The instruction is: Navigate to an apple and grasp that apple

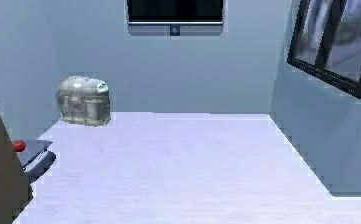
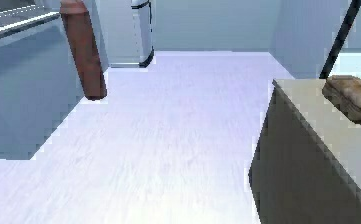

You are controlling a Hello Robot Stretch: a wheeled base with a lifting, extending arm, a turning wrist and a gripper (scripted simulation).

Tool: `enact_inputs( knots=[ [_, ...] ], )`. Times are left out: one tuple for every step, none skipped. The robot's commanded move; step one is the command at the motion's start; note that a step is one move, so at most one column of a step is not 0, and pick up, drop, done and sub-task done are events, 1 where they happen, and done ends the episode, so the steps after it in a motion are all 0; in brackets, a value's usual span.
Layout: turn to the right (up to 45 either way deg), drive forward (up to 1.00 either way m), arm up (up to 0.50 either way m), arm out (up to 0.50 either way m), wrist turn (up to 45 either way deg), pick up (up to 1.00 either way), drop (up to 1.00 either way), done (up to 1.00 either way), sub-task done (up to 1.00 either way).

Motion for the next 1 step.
enact_inputs(
  knots=[
    [-45.0, 0.0, 0.0, 0.0, 0.0, 0.0, 0.0, 0.0, 0.0]
  ],
)
